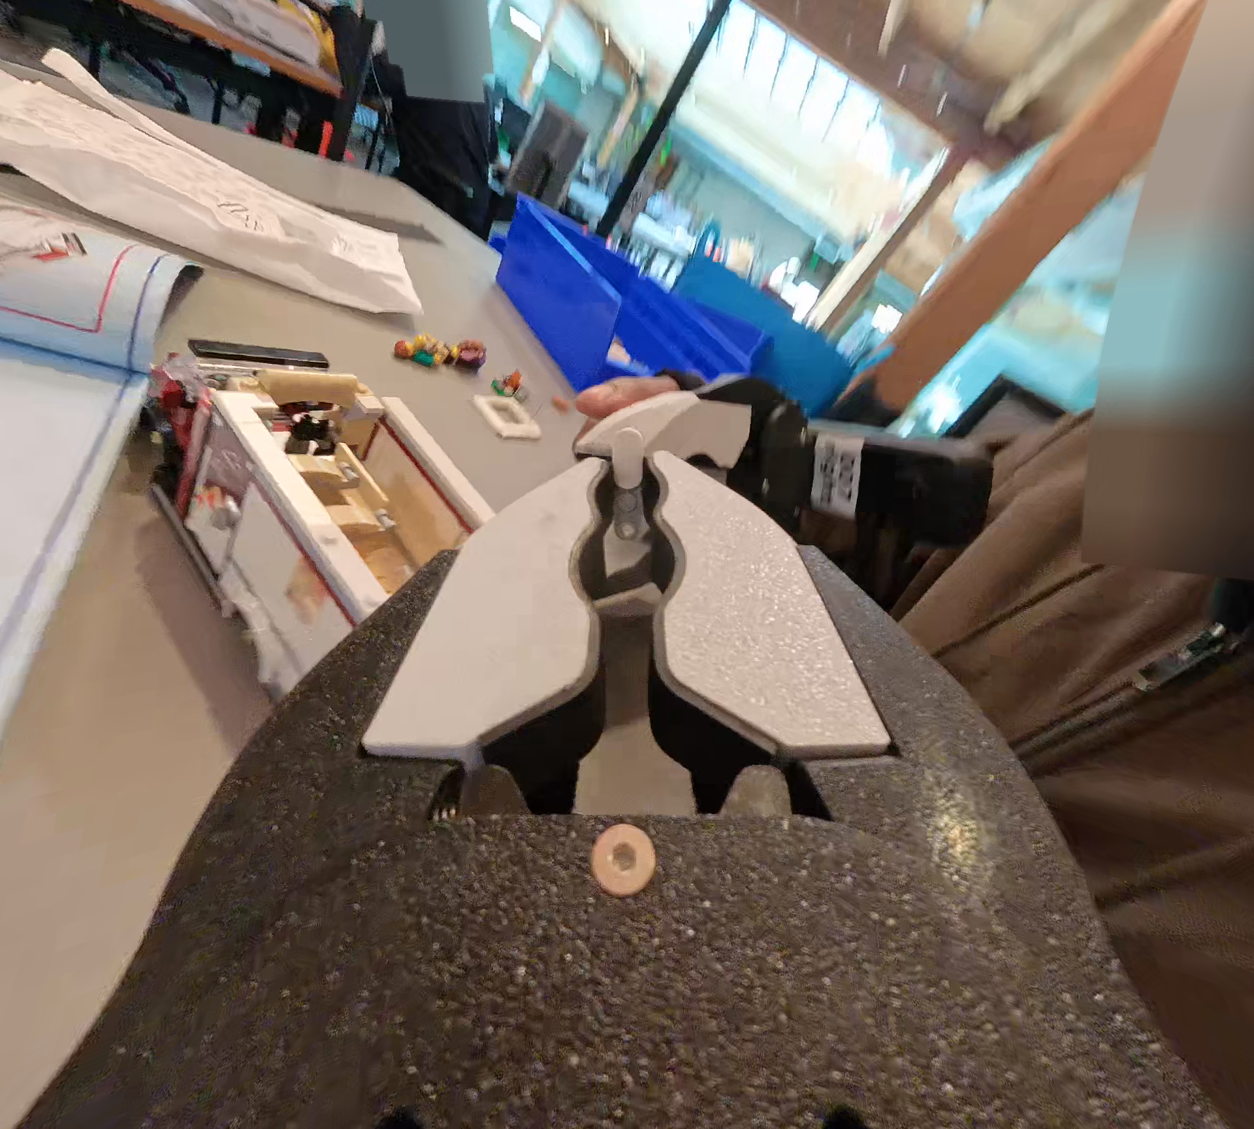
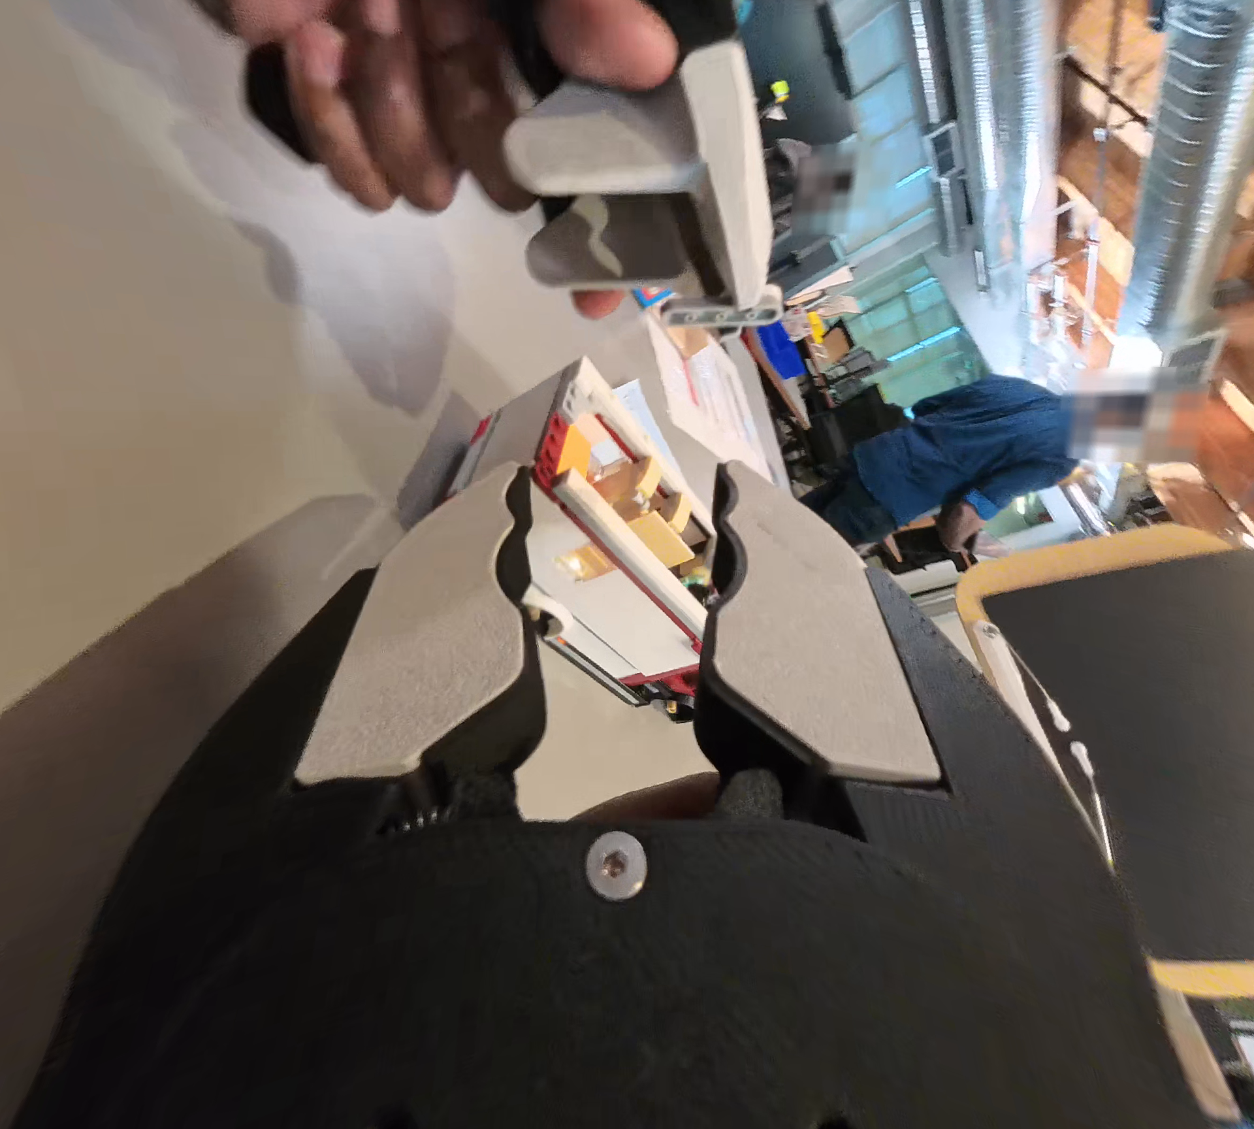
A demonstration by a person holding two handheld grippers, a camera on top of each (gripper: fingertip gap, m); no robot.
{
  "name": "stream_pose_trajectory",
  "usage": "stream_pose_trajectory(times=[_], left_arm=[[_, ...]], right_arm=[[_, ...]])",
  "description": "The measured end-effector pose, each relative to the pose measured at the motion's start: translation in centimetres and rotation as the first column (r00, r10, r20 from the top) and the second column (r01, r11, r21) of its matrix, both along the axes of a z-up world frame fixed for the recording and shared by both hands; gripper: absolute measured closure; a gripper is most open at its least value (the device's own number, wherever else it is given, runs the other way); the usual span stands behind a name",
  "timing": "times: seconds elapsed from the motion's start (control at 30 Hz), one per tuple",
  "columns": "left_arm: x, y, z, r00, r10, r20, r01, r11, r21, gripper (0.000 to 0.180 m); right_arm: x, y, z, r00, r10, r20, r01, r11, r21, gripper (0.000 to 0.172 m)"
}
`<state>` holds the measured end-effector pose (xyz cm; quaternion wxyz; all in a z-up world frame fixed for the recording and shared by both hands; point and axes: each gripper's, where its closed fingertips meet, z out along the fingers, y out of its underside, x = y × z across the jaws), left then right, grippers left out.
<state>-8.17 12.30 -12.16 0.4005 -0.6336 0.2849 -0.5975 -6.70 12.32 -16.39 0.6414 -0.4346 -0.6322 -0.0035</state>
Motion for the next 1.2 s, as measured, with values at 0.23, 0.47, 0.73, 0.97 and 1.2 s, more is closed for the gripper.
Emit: stream_pose_trajectory(times=[0.23, 0.47, 0.73, 0.97, 1.2], left_arm=[[2.4, -3.0, -1.1, 0.992, -0.008, 0.125, 0.027, 0.988, -0.149, 0.173], [3.6, -4.6, -2.9, 0.997, -0.048, 0.068, 0.061, 0.978, -0.198, 0.173], [3.7, -5.5, -4.4, 0.987, -0.135, -0.089, 0.119, 0.979, -0.167, 0.173], [3.6, -6.5, -5.0, 0.947, -0.289, -0.139, 0.257, 0.943, -0.211, 0.173], [3.6, -7.2, -5.8, 0.908, -0.393, -0.146, 0.339, 0.894, -0.294, 0.173]], right_arm=[[-0.8, -2.4, 1.6, 0.987, -0.069, -0.145, 0.070, 0.998, -0.003, 0.105], [-0.6, -3.1, 0.8, 0.992, -0.055, -0.111, 0.059, 0.998, 0.035, 0.125], [-0.5, -3.9, -0.7, 0.999, -0.006, -0.051, 0.006, 1.000, -0.005, 0.137], [-0.7, -4.9, -1.2, 0.995, 0.083, -0.046, -0.086, 0.994, -0.070, 0.137], [-0.6, -5.6, -2.2, 0.991, 0.137, -0.004, -0.137, 0.985, -0.102, 0.137]])
